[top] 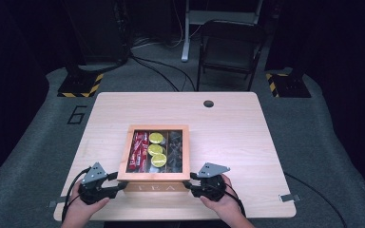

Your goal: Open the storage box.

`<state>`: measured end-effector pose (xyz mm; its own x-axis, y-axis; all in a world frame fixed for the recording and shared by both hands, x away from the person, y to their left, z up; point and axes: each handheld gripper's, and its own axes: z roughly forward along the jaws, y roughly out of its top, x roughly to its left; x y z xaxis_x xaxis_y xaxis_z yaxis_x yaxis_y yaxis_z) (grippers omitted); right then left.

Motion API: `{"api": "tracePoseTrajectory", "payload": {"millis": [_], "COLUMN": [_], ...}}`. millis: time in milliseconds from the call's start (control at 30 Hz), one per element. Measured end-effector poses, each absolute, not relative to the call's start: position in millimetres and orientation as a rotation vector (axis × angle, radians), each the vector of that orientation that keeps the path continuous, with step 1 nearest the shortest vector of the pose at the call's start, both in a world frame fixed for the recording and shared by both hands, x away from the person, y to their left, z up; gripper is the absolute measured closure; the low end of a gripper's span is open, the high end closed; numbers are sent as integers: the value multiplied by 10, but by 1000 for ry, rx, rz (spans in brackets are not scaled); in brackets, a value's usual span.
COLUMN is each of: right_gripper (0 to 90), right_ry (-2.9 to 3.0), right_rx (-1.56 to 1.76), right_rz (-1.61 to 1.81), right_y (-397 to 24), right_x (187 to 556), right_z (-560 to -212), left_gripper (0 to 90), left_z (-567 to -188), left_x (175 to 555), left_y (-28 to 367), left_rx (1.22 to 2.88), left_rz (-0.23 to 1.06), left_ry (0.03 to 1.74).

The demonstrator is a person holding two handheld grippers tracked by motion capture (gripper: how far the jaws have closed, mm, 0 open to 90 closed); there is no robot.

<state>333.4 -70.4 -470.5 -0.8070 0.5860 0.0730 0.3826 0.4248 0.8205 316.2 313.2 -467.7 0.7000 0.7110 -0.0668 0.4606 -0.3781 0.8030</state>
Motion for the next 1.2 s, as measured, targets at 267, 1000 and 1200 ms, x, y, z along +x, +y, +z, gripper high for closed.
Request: {"api": "tracePoseTrajectory", "payload": {"millis": [267, 1000, 1200], "right_gripper": [576, 517, 510], "right_ry": [2438, 2334, 2302], "right_rx": [866, 838, 833], "right_rz": [1333, 1381, 1409], "right_y": [-692, -726, -737], "right_x": [3341, 3436, 3462], "right_z": [-4643, -4376, -4347], "left_gripper": [494, 494, 496], "left_z": [-4632, -4326, -4261], "left_x": [3182, 3232, 3257], "left_y": [3144, 3173, 3176], "left_rx": [2003, 1909, 1900], "left_rz": [337, 355, 356], "left_ry": [904, 937, 946]}}
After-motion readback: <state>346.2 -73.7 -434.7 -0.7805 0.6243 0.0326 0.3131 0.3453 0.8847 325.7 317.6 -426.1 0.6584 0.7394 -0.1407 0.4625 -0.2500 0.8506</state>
